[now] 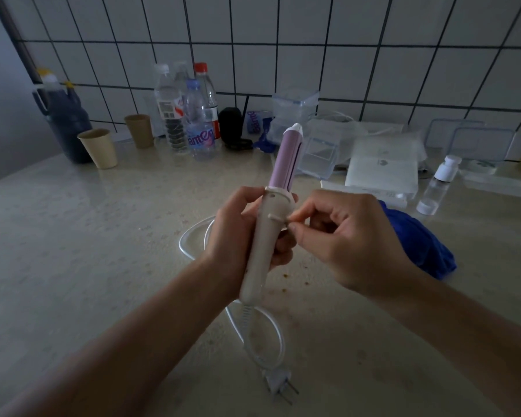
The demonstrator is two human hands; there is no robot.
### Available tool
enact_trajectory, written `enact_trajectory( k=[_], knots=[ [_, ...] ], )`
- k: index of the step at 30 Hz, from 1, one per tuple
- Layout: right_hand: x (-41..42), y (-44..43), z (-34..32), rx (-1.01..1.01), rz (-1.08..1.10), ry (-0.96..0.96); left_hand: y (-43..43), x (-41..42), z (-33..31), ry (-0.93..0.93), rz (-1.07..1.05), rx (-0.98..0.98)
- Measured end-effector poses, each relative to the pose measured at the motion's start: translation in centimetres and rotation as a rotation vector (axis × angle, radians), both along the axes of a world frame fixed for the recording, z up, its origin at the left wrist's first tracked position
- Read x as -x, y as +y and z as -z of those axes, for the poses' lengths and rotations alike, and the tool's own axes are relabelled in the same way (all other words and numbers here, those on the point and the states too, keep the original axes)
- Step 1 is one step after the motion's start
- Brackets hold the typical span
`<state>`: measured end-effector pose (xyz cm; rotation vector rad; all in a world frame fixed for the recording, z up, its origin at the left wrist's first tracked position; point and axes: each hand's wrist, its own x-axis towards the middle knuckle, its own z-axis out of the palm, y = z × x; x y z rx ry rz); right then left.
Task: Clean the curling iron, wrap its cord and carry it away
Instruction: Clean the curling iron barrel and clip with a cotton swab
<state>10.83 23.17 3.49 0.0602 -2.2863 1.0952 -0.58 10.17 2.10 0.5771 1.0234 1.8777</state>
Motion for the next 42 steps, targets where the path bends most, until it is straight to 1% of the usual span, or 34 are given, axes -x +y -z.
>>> enact_trajectory(
  k=[2, 4, 7, 10, 12, 14, 17, 21, 24, 29, 33, 38, 40, 42],
  knots=[
    [-0.2, -0.8, 0.4, 0.0, -0.067, -0.069, 0.0, 0.1, -0.1, -0.028, -0.029, 0.032],
    [-0.4, -1.8, 1.0, -0.043, -0.101, -0.103, 0.0, 0.2, -0.1, -0.077, -0.029, 0.026],
    [-0.6, -2.4, 1.2, -0.094, -0.136, -0.114, -0.2, 0.3, -0.2, -0.116, 0.016, 0.009],
    [-0.9, -2.3, 1.0, -0.147, -0.22, -0.135, -0.3, 0.6, 0.1, -0.125, 0.006, 0.004],
    [-0.8, -2.1, 1.0, -0.165, -0.231, -0.131, -0.3, 0.7, 0.1, -0.136, 0.009, 0.025],
    [-0.5, -1.7, 1.0, -0.146, -0.204, -0.119, -0.1, 0.8, 0.2, -0.135, 0.021, 0.074],
    [-0.2, -0.8, 0.5, -0.047, -0.106, -0.058, 0.1, 0.6, 0.3, -0.071, 0.007, 0.152],
    [0.2, 1.0, -0.3, -0.053, 0.098, 0.073, 0.1, 0.1, 0.4, -0.062, 0.112, 0.057],
    [0.3, 1.0, -0.4, -0.066, 0.141, 0.098, -0.1, 0.1, 0.4, -0.057, 0.139, 0.012],
    [0.1, 0.8, -0.5, -0.069, 0.093, 0.085, 0.0, -0.2, 0.5, -0.059, 0.088, 0.009],
    [-0.4, -1.2, 0.5, -0.042, -0.067, -0.028, -0.1, 0.1, 0.2, -0.028, -0.007, 0.085],
    [-1.0, -2.6, 1.0, -0.21, -0.183, -0.117, -0.3, 0.1, 0.0, -0.08, -0.032, 0.047],
    [-1.0, -2.4, 0.5, -0.246, -0.186, -0.124, -0.3, 0.1, 0.0, -0.063, -0.031, 0.047],
    [-0.8, -1.8, 0.2, -0.195, -0.141, -0.09, -0.3, 0.0, -0.1, -0.033, -0.019, 0.057]
  ],
)
